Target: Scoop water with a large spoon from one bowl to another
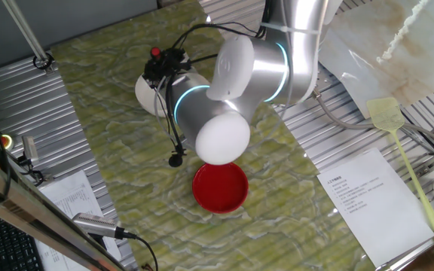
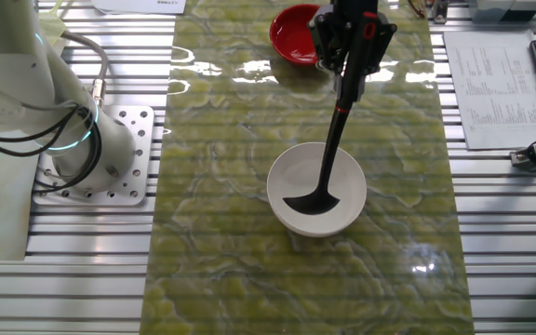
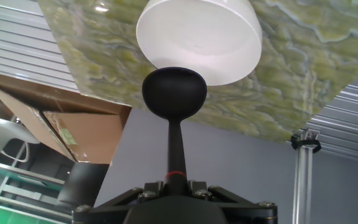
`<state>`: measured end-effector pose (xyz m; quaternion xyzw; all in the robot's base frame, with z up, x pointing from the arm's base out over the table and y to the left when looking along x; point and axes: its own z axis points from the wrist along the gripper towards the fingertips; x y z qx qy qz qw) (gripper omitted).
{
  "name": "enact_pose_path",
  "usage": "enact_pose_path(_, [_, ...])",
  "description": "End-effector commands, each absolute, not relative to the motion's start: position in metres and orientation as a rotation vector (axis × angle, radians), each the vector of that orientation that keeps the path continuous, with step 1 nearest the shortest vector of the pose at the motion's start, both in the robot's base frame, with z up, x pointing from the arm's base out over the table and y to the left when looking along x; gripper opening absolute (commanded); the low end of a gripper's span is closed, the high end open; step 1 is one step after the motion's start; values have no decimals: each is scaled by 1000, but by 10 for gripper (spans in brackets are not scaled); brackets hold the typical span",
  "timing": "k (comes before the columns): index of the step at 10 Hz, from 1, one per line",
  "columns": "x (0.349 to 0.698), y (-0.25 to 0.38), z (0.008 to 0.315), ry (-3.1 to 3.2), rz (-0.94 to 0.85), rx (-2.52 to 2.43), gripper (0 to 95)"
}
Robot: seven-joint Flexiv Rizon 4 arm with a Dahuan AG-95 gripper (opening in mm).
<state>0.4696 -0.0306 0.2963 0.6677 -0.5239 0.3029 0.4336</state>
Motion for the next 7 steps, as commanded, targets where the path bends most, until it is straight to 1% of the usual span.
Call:
enact_pose_path(1, [470, -26, 295, -1293, 760, 1645, 0])
enact_pose_path(7, [470, -23, 296, -1302, 765, 1644, 0])
